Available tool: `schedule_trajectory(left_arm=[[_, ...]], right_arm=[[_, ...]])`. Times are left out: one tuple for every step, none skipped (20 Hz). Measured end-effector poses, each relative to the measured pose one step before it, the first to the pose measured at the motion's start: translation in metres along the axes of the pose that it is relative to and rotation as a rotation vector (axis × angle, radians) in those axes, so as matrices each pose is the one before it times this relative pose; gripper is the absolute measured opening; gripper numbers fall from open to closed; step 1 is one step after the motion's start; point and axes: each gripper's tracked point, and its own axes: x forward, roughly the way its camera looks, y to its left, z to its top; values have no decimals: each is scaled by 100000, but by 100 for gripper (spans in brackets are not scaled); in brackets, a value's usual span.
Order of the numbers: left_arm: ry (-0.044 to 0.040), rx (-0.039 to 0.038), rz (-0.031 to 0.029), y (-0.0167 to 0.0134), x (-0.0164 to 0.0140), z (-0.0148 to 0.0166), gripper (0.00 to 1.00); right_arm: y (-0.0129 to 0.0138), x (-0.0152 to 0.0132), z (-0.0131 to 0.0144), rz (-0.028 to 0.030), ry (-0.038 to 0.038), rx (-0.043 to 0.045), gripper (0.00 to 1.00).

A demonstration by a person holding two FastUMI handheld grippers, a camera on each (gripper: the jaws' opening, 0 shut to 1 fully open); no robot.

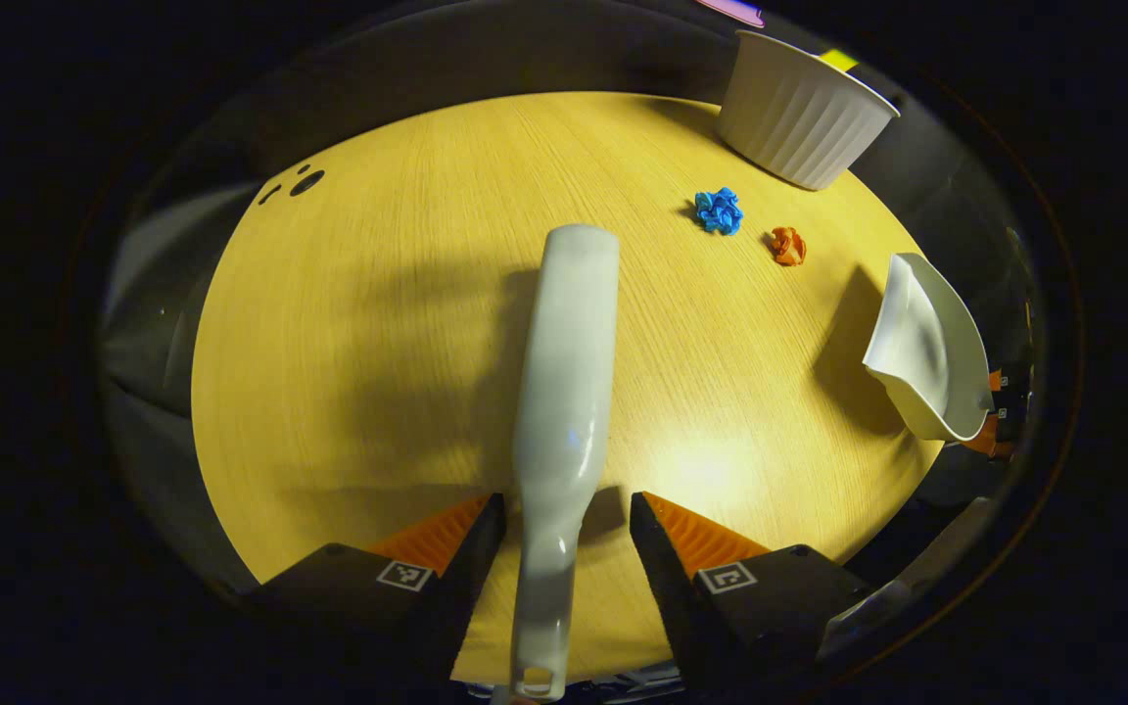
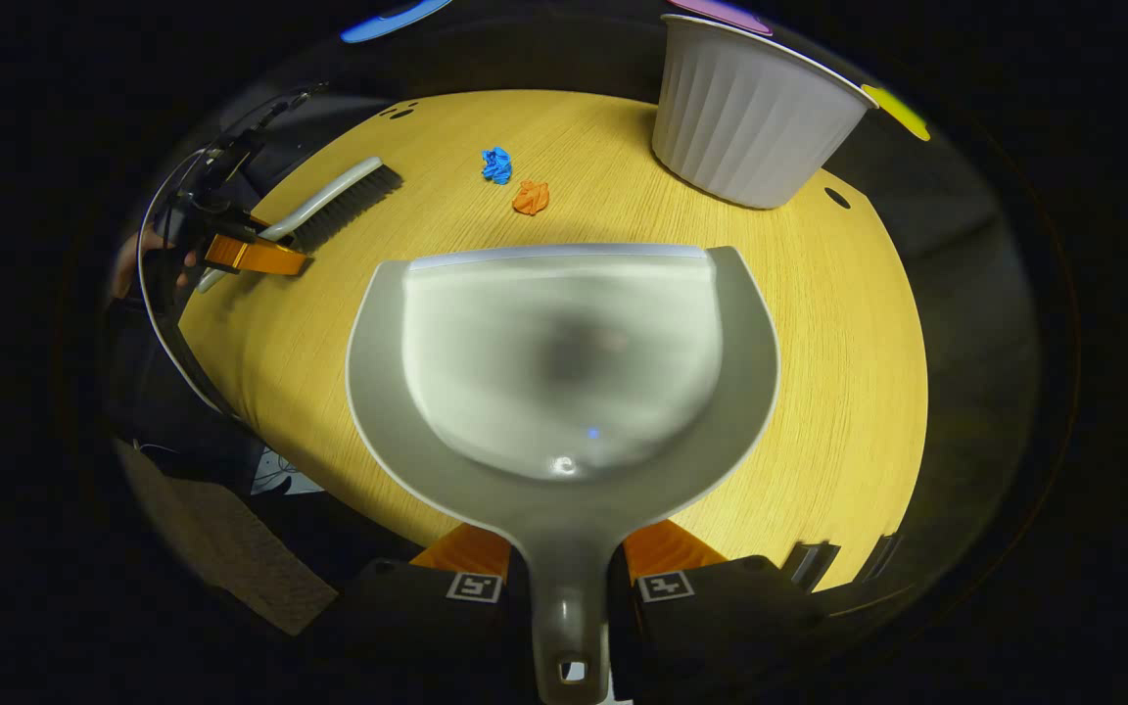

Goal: Pick up the small broom and dustpan from the desktop, sweep the trash into the dustpan with the broom, and then empty the trash into the garbage bin.

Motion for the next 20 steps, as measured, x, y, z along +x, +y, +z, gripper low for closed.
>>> schedule_trajectory(left_arm=[[983, 355, -355, -200, 177, -103, 81], [811, 67, 259, -54, 94, 0, 75], [41, 497, 1623, 217, 232, 163, 69], [-186, 737, 1594, 196, -74, 167, 60], [-59, 1010, 2111, 468, -58, 191, 53], [-217, 129, 272, 118, 1055, -283, 36], [-711, 169, -632, -48, -934, 684, 31], [-836, -732, 10, 82, -26, 503, 28], [-1204, -161, 1804, 424, -16, 678, 26], [-2282, 762, 2449, 549, -29, 1245, 25], [-2867, 886, 1164, 206, -61, 1541, 24], [-1988, 1012, -1050, -193, -68, 1595, 24], [-1082, 1160, -1607, -466, -20, 1451, 24], [-1228, 1919, -116, -137, 110, 1618, 24], [-1042, 2647, 980, -55, 284, 1450, 24], [-407, 2896, 839, -239, 388, 1317, 24], [66, 2699, 230, -348, 239, 1034, 24], [776, 2330, 52, -378, 382, 893, 22], [1107, 2082, -257, -425, 380, 737, 22], [958, 1934, -254, -414, 474, 622, 24]], right_arm=[[-76, -7, 107, 15, 983, -640, 35], [-99, -54, 197, -24, 514, -620, 35], [-72, 61, 212, 71, 448, -653, 35], [-94, 1, 276, -42, 261, -640, 35], [-88, 53, 223, 75, 305, -800, 35], [47, 103, 342, 269, 413, -1058, 35], [91, 83, 292, 352, 834, -1587, 35], [71, -73, 124, 338, 1851, -2278, 35], [-54, -143, 18, -134, 2349, -3026, 35], [-137, -62, 68, -619, 2546, -3384, 35], [-212, -61, 91, -624, 2644, -3111, 35], [-274, -38, 185, -348, 1962, -2484, 35], [-99, 20, 254, 219, 1733, -1557, 35], [-120, -68, 274, 768, 1599, -597, 35], [89, -23, 60, 670, 883, 146, 35], [16, -27, 211, 659, 1049, 421, 35], [-74, 62, 401, 454, 752, 378, 35], [-102, 172, 301, 453, 890, 196, 31], [-140, 321, 119, 311, 972, 70, 35], [-58, 191, 102, 142, 829, 76, 35]])
